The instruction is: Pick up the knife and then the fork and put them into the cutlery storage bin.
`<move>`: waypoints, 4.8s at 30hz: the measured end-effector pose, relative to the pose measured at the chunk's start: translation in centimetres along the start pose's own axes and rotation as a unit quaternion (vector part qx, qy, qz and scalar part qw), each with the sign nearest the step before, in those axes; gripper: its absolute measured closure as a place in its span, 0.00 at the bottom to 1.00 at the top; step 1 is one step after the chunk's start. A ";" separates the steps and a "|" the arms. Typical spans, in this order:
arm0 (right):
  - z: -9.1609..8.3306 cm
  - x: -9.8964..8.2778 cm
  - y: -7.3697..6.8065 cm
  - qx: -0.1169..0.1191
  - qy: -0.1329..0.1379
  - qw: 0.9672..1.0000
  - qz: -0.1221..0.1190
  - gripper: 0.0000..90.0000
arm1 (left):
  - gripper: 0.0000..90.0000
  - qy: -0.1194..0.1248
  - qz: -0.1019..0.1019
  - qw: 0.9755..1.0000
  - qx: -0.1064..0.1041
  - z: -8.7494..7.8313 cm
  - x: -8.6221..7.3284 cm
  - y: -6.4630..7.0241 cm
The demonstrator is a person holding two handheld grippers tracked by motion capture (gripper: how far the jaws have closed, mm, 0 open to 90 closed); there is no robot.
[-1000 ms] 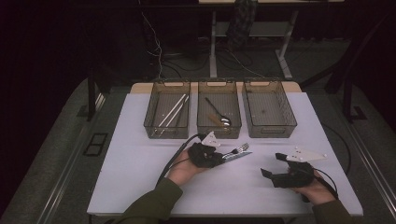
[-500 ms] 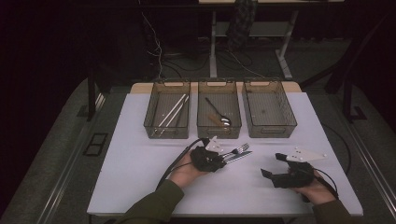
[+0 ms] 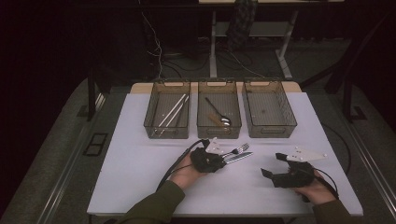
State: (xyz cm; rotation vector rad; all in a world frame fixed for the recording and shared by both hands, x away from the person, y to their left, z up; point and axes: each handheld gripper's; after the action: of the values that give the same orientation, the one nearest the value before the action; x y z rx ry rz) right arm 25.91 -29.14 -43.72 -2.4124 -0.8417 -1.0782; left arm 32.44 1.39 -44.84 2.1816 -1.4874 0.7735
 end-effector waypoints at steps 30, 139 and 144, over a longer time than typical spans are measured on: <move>3.7 8.3 -2.8 0.146 0.053 0.984 0.089 0.50 | 0.85 0.130 -0.046 0.989 0.056 -6.6 0.8 0.8; -6.8 14.1 8.9 -0.019 0.073 0.994 0.082 0.98 | 0.00 0.119 -0.083 0.989 0.028 -10.2 -10.5 0.1; -7.2 15.7 10.0 -0.036 0.073 0.993 0.082 0.98 | 0.00 0.121 -0.083 0.989 0.028 -10.3 -10.5 0.1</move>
State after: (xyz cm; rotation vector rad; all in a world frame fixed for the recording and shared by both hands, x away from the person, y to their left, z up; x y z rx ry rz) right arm 36.85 -34.79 -27.98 -2.3775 -0.5559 -1.2214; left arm 27.09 14.96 -43.55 2.1312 -1.1627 0.9908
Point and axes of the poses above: each handheld gripper's, and its own axes: z roughly forward along the jaws, x roughly out of its top, y roughly to its right, and after that the axes turned 5 degrees about -y, right-handed
